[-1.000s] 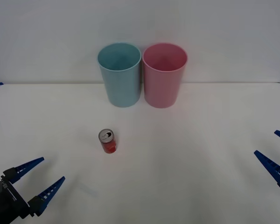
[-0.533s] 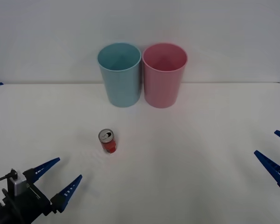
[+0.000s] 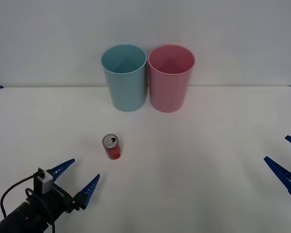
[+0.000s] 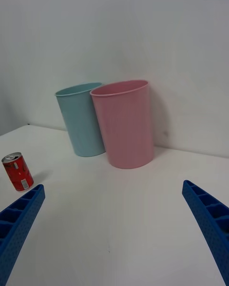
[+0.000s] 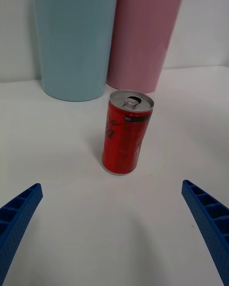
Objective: Grasp the object on the table and drop it into the matching bin: aluminum can to the light blue bin, PET bottle to the pink bin.
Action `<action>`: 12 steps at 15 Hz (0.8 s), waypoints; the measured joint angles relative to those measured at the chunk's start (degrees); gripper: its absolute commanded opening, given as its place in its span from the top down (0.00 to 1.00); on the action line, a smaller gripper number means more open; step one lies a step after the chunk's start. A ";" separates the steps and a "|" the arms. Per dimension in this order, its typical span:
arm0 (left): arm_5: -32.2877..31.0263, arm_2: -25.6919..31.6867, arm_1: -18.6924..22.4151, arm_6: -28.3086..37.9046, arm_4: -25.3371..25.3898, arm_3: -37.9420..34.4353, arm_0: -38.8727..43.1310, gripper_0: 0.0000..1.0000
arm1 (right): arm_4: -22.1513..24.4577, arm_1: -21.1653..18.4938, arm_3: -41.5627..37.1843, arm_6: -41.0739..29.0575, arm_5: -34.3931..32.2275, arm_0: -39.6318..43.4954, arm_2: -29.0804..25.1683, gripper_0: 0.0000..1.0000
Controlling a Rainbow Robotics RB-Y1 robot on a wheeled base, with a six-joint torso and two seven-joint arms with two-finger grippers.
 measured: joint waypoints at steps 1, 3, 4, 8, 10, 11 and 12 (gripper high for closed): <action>1.61 -1.23 0.00 -0.29 0.00 0.14 -0.59 0.00 | 0.00 0.00 0.00 0.00 0.00 0.00 0.00 0.00; 3.53 -3.13 0.00 -0.69 0.00 1.68 -2.48 0.00 | 0.00 0.00 0.00 0.00 0.00 0.00 0.00 0.00; 3.93 -3.79 0.00 -0.88 0.00 2.88 -3.71 0.00 | 0.00 0.00 0.00 0.00 0.00 0.00 0.00 0.00; 5.57 -5.90 -0.08 -1.59 0.61 6.50 -7.77 0.00 | 0.00 0.00 0.00 0.00 0.00 0.00 0.00 0.00; 6.68 -6.86 -0.60 -1.91 0.96 7.90 -9.39 0.00 | 0.00 0.00 0.00 0.00 0.00 0.00 0.00 0.00; 6.79 -6.95 -1.16 -2.07 0.94 8.61 -10.05 0.00 | 0.00 0.00 0.00 0.00 0.00 0.00 0.00 0.00; 6.83 -6.97 -1.81 -2.27 0.75 9.39 -10.89 0.00 | 0.00 0.00 0.00 0.00 0.00 0.00 0.00 0.00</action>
